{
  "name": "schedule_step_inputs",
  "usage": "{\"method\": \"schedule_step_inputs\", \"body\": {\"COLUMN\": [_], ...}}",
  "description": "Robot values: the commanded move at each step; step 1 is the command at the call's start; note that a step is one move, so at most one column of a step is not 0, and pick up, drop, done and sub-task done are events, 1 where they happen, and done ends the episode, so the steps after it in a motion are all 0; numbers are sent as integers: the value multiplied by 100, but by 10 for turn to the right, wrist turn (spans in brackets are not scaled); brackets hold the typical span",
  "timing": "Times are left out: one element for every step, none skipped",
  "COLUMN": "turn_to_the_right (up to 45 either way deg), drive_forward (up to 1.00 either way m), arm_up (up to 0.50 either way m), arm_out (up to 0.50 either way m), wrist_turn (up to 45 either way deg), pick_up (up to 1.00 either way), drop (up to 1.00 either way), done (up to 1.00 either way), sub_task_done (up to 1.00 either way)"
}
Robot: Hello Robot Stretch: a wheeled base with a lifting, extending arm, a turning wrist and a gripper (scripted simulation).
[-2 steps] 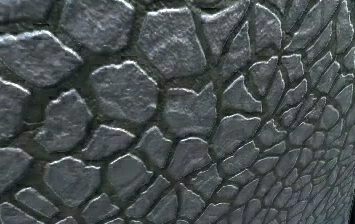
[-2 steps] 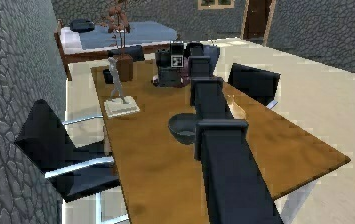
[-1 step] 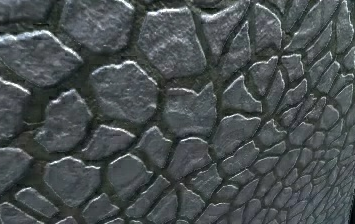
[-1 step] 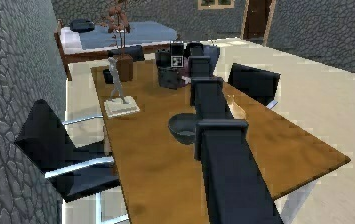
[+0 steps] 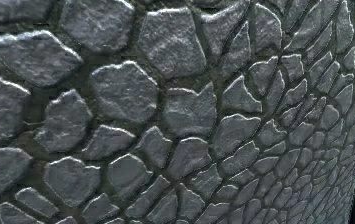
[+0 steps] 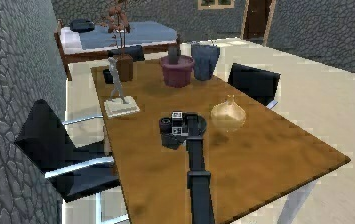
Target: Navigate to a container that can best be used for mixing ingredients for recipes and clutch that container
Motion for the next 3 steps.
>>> {"method": "schedule_step_inputs", "body": {"turn_to_the_right": [0,0,0], "drive_forward": [0,0,0], "arm_up": [0,10,0], "arm_out": [0,0,0], "wrist_turn": [0,0,0], "pick_up": [100,0,0], "drop": [0,0,0], "done": [0,0,100], "sub_task_done": [0,0,0]}}
